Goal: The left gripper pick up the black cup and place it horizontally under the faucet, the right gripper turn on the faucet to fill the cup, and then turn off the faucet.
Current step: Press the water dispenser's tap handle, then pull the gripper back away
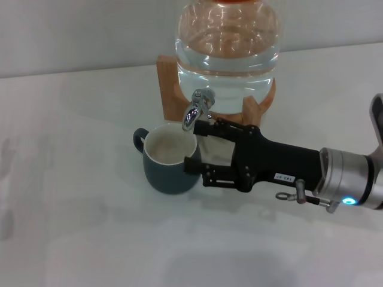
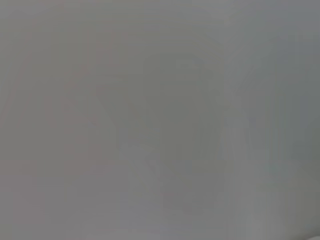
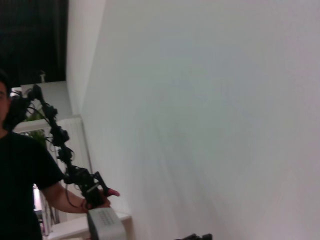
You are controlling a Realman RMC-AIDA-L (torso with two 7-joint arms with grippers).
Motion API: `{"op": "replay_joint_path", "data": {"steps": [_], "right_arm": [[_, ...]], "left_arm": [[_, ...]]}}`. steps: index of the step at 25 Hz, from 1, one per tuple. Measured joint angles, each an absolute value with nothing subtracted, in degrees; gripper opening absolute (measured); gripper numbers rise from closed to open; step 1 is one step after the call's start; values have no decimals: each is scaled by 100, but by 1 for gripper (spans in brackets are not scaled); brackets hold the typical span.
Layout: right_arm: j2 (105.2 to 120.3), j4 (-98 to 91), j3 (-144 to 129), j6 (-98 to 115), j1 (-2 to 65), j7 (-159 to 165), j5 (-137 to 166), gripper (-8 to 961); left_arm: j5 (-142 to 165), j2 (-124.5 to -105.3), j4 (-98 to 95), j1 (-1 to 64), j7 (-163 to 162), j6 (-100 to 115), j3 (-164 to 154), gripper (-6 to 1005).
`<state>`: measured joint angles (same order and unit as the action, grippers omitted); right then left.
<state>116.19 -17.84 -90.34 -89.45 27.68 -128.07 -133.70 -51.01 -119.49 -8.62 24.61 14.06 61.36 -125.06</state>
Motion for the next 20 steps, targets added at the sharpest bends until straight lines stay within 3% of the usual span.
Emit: {"op": "replay_joint_path", "data": {"steps": [20], "right_arm": [[11611, -1864, -9035, -8671, 2801, -12824, -13460, 839]], "left_arm": [[-5095, -11945, -862, 2461, 1406, 6046, -12506, 885]]}}
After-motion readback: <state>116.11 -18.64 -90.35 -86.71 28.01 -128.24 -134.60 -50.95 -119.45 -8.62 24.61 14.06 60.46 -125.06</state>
